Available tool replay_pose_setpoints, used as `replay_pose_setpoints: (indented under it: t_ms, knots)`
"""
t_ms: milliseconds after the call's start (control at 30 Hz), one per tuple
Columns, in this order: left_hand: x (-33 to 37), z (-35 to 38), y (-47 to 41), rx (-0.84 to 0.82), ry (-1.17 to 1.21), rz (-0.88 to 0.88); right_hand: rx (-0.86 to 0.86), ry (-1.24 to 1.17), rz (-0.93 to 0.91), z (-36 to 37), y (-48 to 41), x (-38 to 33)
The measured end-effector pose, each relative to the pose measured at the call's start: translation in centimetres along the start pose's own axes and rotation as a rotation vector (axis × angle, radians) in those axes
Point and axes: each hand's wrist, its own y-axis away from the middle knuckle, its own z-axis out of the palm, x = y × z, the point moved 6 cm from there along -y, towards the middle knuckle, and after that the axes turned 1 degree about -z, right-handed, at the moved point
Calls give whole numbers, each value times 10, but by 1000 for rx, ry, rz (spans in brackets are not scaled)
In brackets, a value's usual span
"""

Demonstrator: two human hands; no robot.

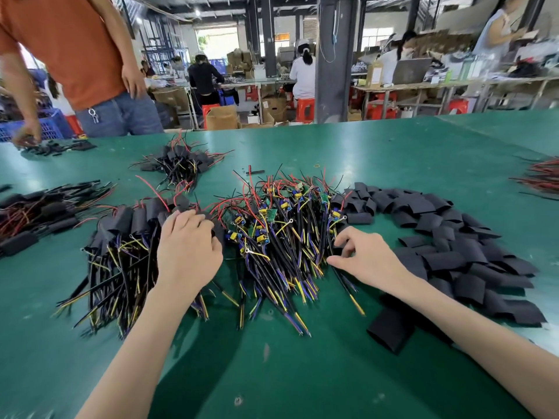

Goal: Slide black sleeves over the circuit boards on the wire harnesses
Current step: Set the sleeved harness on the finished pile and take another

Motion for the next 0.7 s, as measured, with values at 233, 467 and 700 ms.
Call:
replay_pose_setpoints:
  t_ms: [233, 467, 700]
  knots:
    - [2, 7, 3, 67, 32, -48, -77, -101, 72, 3, -4, 4]
    - [-8, 5, 2, 40, 37, -179, -61, -468, 146, -10, -8, 3]
    - [14, -14, 6, 255, 239, -103, 24, -917, -87, -27, 1, -26]
